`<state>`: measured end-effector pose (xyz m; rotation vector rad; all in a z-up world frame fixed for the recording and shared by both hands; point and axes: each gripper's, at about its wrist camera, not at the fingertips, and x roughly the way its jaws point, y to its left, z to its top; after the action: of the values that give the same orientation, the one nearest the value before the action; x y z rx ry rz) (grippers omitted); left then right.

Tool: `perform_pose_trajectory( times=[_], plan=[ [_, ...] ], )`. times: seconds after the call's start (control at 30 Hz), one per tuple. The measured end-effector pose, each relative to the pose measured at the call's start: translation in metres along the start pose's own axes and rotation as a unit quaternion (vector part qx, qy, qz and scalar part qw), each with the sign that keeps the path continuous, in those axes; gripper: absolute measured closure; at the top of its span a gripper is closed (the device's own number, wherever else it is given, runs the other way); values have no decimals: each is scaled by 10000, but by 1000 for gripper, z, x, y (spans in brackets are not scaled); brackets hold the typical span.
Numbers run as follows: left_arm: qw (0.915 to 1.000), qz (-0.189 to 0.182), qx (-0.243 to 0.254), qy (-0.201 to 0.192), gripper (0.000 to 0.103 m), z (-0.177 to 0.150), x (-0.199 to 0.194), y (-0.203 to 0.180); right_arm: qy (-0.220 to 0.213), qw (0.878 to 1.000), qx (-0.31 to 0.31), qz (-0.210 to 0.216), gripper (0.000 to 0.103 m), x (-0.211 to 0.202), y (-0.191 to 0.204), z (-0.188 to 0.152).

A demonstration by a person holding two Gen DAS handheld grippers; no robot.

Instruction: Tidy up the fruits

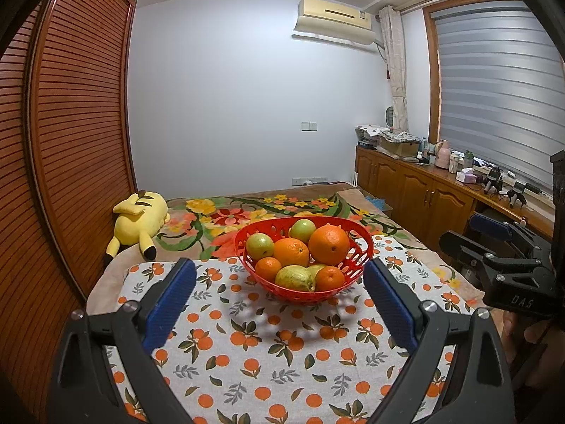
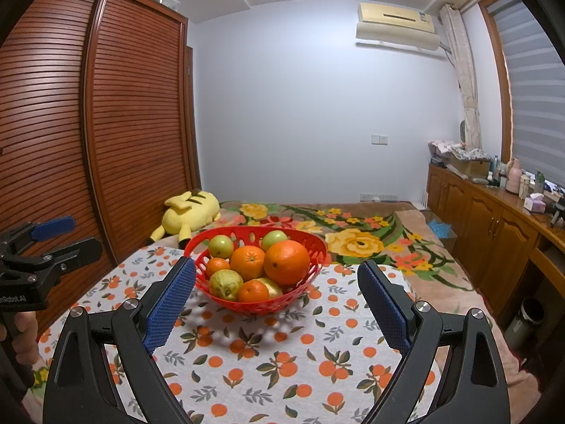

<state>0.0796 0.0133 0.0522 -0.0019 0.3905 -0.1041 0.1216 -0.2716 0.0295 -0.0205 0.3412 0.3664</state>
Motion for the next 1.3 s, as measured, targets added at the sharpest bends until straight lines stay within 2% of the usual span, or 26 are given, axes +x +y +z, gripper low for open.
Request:
perform_pose_trajectory(
  times=[1.3],
  plan=[
    [10000,-16,-19,-32,7,-1,-5,-5,9,10000,5,21,8,1,2,-1]
  ],
)
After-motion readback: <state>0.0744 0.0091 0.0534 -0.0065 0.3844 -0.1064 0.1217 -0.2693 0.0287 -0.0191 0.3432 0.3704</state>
